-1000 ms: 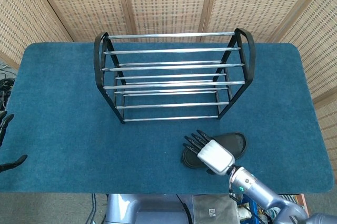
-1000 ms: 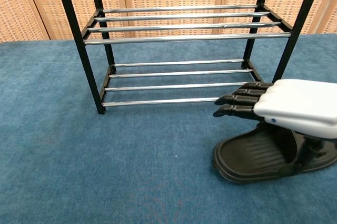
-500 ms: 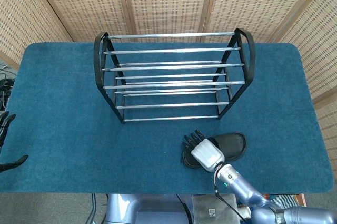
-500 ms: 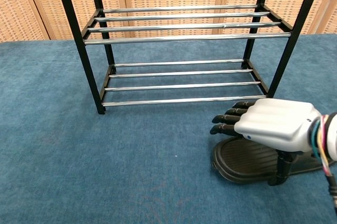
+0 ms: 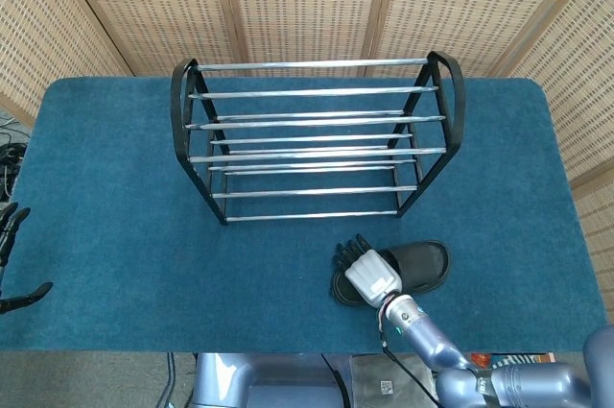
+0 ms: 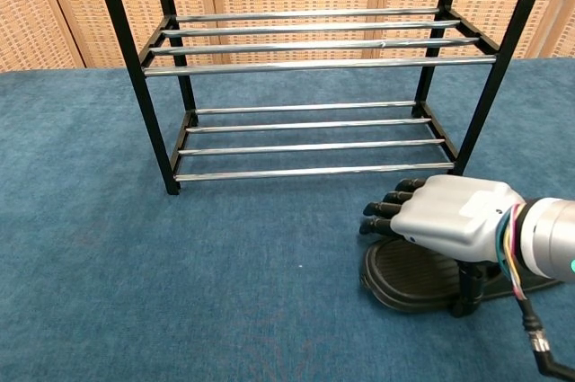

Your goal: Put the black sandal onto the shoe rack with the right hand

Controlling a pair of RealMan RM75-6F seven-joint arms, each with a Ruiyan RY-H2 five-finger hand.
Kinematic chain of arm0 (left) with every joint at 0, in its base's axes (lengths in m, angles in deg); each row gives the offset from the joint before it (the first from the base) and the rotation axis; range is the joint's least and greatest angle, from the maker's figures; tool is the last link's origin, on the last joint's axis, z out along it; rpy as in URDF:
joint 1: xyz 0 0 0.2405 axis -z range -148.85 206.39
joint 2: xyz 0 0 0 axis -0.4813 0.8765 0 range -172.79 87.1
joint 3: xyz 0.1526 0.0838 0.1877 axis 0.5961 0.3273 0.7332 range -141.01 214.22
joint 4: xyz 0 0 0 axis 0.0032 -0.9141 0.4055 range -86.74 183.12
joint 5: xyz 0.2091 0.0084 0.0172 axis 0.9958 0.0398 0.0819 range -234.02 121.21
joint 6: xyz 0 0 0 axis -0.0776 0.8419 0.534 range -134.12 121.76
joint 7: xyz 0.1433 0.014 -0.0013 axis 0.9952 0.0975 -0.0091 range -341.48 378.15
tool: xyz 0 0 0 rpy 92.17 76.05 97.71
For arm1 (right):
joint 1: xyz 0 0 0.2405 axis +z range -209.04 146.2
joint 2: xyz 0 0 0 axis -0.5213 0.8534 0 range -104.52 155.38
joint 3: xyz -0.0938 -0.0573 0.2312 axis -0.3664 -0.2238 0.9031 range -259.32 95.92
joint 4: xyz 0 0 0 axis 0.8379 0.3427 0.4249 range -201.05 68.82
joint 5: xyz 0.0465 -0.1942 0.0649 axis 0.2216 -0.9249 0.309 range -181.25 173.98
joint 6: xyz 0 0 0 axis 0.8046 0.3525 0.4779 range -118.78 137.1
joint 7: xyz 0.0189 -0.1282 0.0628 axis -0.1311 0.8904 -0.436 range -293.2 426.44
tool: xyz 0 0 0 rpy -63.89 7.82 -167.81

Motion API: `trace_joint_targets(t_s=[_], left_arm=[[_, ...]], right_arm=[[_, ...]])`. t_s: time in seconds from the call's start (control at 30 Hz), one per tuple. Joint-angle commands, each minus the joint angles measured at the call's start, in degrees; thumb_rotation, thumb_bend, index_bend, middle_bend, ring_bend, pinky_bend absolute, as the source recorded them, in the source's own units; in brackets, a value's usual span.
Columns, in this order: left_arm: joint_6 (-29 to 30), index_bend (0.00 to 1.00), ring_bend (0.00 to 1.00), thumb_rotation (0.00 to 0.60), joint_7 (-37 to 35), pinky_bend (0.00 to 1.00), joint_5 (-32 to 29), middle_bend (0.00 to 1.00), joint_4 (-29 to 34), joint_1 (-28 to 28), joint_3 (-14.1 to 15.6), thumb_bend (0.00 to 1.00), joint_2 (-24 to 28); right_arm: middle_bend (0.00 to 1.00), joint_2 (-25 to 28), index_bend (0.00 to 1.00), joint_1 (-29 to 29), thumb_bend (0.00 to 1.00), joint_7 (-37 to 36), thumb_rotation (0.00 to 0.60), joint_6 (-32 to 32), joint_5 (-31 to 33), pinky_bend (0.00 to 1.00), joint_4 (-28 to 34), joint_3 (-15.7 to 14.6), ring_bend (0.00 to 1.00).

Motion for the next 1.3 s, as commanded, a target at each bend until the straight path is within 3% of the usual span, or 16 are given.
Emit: trace_joint_targets(t_s=[0.03,0.1,0.17,0.23,0.33,0.63,0.97,1.13,1.3], left_arm=[[-0.03,0.00,0.00,0.600,0.10,0.00,-0.01,0.00,0.06,0.03,0.01,0.17,-0.02],[-0.07,0.00,0.00,0.600,0.22,0.00,-0.05,0.00,0.10,0.05,0.02,0.17,-0.05],[-0.12,0.00,0.00,0.600,0.29,0.00,-0.07,0.00,0.12,0.07,0.04,0.17,-0.09],[-0.20,0.00,0.00,0.600,0.35,0.00,-0.11,0.00,0.12,0.12,0.04,0.17,-0.10],[-0.35,0.00,0.00,0.600,0.39,0.00,-0.25,0.00,0.15,0.20,0.02,0.17,-0.11],[-0.31,0.00,0.00,0.600,0.18,0.00,-0.24,0.00,0.21,0.19,0.06,0.17,0.00],[-0.41,0.00,0.00,0.600,-0.54,0.00,-0.14,0.00,0.04,0.25,0.11,0.17,0.20],[-0.96,0.00,0.00,0.600,-1.12,0.00,-0.85,0.00,-0.11,0.50,-0.11,0.17,0.36],[-2.51,0.00,0.00,0.600,-1.57,0.00,-2.56,0.00,-0.54,1.21,-0.61,0.17,0.36]], right_arm=[[0.06,-0.23,0.00,0.58,0.00,-0.69,0.600,-0.21,-0.61,0.04,-1.07,-0.75,0.04],[0.16,-0.35,0.05,0.95,0.01,-1.29,0.600,-0.26,-0.81,0.12,-1.65,-1.14,0.14],[0.29,-0.21,0.18,1.24,0.08,-1.71,0.600,-0.14,-0.94,0.24,-1.73,-1.59,0.26],[0.42,-0.01,0.38,1.47,0.25,-2.27,0.600,-0.13,-1.67,0.36,-1.63,-1.96,0.38],[0.51,0.46,0.49,1.41,0.44,-4.61,0.600,-0.45,-5.29,0.41,-1.30,-2.64,0.45],[0.52,4.04,0.50,0.80,0.53,-9.82,0.600,-1.57,-22.21,0.41,0.03,-7.47,0.46],[0.52,7.97,0.50,3.32,0.54,-16.19,0.600,-1.03,-43.89,0.41,1.49,-12.39,0.46],[0.53,8.55,0.50,7.40,0.59,-22.69,0.600,2.33,-50.80,0.41,0.48,-12.55,0.46],[0.53,6.83,0.51,12.79,0.64,-29.20,0.600,1.61,-61.09,0.44,-6.47,-11.39,0.46]])
